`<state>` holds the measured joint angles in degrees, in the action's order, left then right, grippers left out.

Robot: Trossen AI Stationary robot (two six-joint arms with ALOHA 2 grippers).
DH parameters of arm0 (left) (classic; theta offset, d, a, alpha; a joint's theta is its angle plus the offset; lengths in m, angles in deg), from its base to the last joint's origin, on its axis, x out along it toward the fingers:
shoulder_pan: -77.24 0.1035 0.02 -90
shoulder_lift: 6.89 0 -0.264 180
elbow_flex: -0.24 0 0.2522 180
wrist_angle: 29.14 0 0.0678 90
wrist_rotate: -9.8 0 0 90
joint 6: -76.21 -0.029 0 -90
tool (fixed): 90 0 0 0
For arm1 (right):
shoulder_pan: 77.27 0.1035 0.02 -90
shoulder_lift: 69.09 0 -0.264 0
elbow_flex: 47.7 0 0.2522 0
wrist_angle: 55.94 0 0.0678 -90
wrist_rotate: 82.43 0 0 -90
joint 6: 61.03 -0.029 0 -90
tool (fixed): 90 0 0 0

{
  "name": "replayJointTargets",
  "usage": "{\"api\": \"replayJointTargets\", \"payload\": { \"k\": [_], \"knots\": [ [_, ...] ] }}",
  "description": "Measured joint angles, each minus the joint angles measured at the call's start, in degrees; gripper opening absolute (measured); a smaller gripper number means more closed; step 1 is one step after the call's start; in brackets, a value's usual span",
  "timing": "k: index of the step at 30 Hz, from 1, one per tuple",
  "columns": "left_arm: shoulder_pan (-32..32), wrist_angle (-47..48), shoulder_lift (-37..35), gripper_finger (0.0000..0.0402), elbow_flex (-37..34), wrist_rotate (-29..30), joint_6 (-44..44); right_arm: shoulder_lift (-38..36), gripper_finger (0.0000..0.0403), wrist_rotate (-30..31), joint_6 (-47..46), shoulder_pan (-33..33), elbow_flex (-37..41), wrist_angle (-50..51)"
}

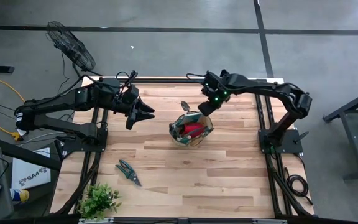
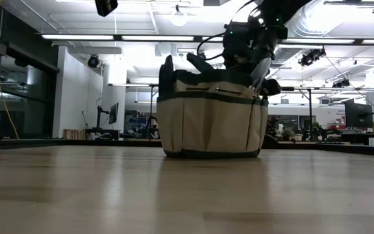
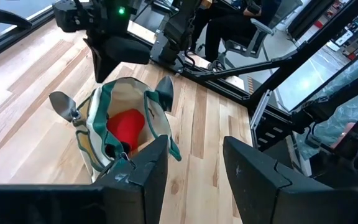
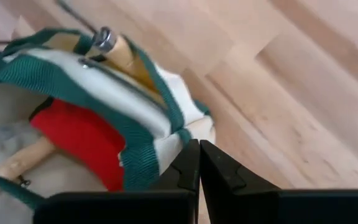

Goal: Pick & Place Garden tools in Gardening bag
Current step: Move the brown gardening bag to the center of the table

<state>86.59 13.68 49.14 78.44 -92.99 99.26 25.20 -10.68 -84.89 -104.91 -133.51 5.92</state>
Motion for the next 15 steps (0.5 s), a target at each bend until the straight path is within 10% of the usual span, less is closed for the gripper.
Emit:
{"api": "replayJointTargets", "payload": {
  "k": [15],
  "knots": [
    [0.00,0.00,0.00,0.0152,-0.02,0.00,2.26,-1.04,0.0002,4.17,2.69,-1.49,0.00,1.93]
  ]
}}
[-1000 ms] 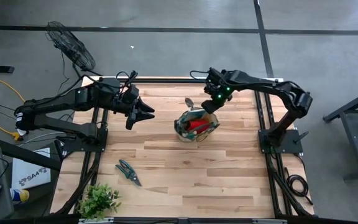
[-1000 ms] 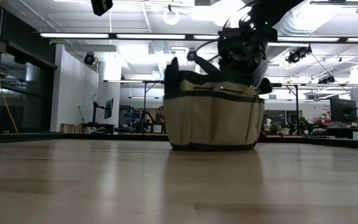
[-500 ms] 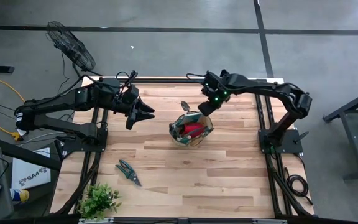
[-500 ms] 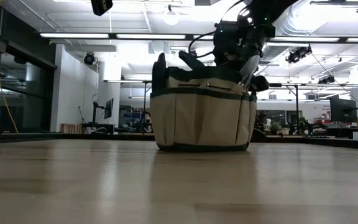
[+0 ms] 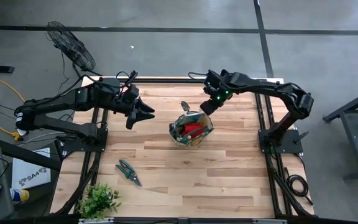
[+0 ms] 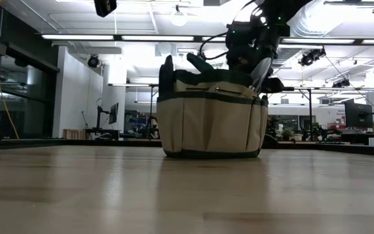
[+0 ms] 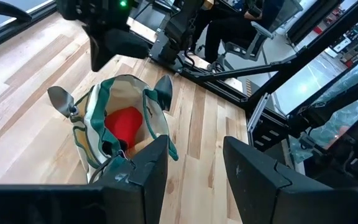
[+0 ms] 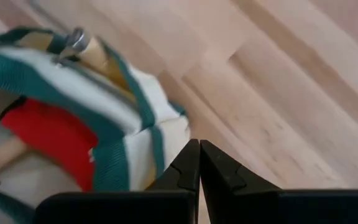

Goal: Pick & Place Garden tools in Gardening bag
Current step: Move the brown gardening bag to the center of the table

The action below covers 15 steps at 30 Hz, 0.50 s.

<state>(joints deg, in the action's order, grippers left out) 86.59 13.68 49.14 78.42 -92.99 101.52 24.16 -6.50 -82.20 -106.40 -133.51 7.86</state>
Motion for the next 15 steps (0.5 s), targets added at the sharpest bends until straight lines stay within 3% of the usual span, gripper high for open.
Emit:
{"api": "replayJointTargets", "payload": {
  "k": [15],
  "knots": [
    [0.00,0.00,0.00,0.0152,0.00,0.00,0.11,0.03,0.0002,-2.47,-1.53,7.43,0.00,8.35]
  ]
}}
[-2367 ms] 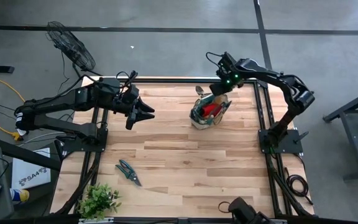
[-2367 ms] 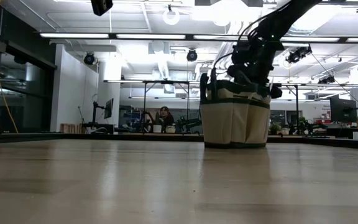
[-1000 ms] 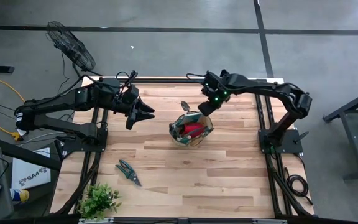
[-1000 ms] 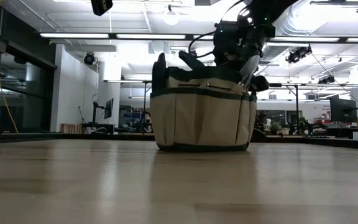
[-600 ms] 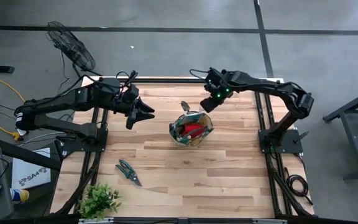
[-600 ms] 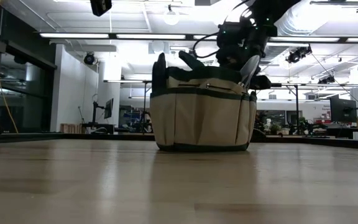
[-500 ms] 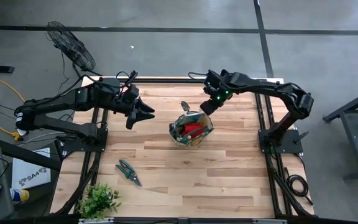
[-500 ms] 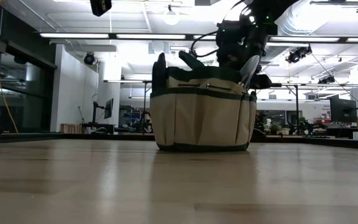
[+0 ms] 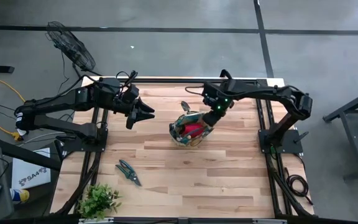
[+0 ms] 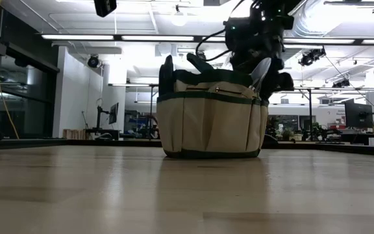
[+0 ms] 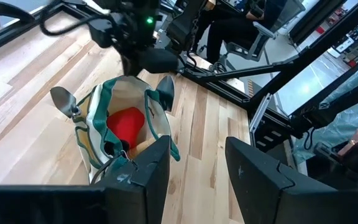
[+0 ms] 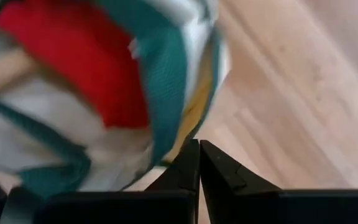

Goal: Pick & Place Garden tools in Gardening bag
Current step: Move the brown gardening bag to the center of the table

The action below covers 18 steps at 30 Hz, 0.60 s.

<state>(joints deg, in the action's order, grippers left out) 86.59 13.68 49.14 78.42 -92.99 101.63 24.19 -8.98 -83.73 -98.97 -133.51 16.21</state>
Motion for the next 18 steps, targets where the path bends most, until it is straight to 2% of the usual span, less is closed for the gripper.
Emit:
{"api": "replayJointTargets", "payload": {
  "k": [7,18],
  "knots": [
    [0.00,0.00,0.00,0.0152,-0.02,0.00,0.41,0.01,0.0002,-4.41,-0.11,4.02,0.00,-0.39],
    [-0.02,0.00,0.00,0.0152,-0.04,0.00,0.60,0.04,0.0002,-7.91,-4.77,8.34,0.00,-7.82]
  ]
}}
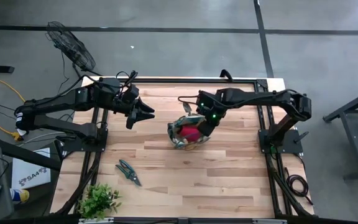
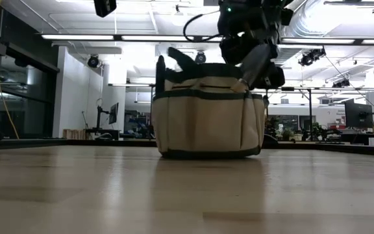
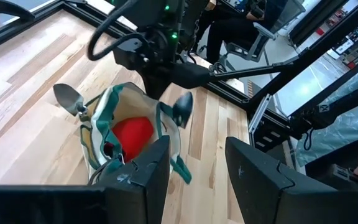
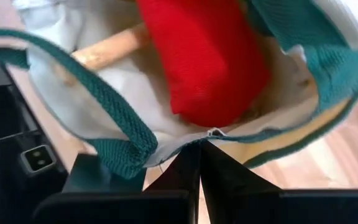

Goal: Pick & Place Garden tools in Gardening bag
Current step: Move the brown gardening bag to the center of the table, then put the green shear scissors into the gardening bag

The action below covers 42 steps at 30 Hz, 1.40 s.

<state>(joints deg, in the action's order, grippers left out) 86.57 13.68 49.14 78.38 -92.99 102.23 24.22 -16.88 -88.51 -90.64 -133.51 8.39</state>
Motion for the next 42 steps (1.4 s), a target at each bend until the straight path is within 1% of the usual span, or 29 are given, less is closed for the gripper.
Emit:
{"api": "replayJointTargets", "payload": {
  "k": [12,15,20,29,37,39,42],
  "knots": [
    [0.00,0.20,-0.02,0.0152,0.00,-0.02,0.02,0.00,0.0002,-3.62,-5.26,5.21,0.00,-7.62],
    [0.01,0.99,-0.02,0.0152,0.00,-0.01,0.02,0.00,0.0002,-3.26,-5.52,5.62,0.00,-8.29],
    [0.00,1.36,-0.02,0.0152,0.00,-0.02,0.16,-1.09,0.0002,-0.95,-5.50,5.38,0.02,-7.70],
    [0.00,1.73,-0.02,0.0152,0.00,-0.02,1.27,-9.03,0.0002,2.72,-5.39,4.57,0.02,-7.30],
    [0.01,6.21,-0.04,0.0152,0.00,-0.15,1.29,-17.77,0.0002,6.36,-5.26,4.64,0.02,-5.72],
    [0.02,8.02,-0.04,0.0152,0.00,-1.74,1.12,-19.64,0.0002,7.72,-4.69,4.67,0.02,-4.73],
    [0.00,10.92,0.36,0.0152,0.02,-6.94,-0.77,-21.85,0.0002,9.46,-3.79,5.08,0.02,-3.23]
  ]
}}
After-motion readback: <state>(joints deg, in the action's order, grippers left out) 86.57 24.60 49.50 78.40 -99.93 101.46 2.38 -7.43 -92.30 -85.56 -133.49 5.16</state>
